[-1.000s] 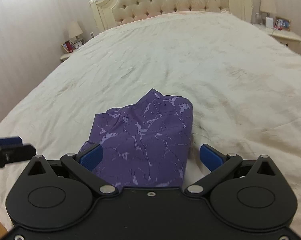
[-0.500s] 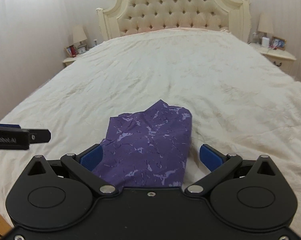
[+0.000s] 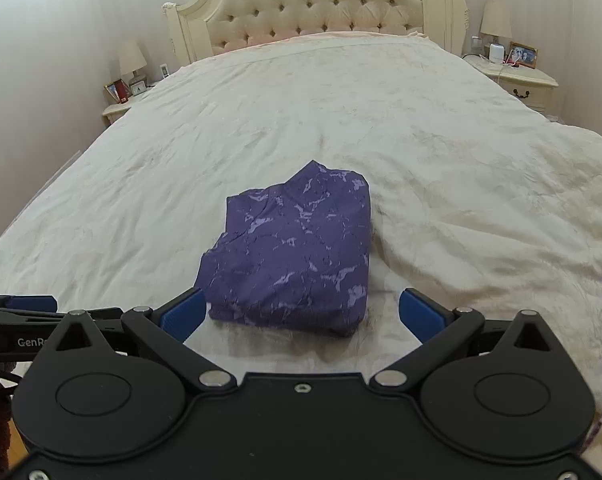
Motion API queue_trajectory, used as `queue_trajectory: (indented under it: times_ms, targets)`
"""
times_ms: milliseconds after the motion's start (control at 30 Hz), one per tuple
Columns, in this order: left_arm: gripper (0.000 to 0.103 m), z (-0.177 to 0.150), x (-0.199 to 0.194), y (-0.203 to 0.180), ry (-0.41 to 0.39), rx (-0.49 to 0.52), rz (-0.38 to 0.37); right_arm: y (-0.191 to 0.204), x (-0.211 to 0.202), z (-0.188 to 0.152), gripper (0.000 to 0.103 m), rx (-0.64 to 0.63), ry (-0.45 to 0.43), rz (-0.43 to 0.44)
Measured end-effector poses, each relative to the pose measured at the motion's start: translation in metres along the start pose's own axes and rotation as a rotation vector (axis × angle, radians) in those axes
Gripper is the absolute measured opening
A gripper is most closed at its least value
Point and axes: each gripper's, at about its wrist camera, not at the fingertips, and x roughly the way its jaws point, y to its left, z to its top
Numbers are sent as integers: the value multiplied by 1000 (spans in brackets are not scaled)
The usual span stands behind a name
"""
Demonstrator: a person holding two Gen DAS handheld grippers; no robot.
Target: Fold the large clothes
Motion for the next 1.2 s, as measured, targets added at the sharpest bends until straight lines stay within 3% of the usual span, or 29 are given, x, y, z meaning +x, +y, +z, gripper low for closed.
queue_trajectory:
  times_ms: [500,1200]
  targets:
    - [89,-24,-19,5,30,-14,-6,13,-24,-16,102,1,-9,-4]
    - [89,-29,-19,-27,59,14,-19,-6,-30,-19,102,42,1,7]
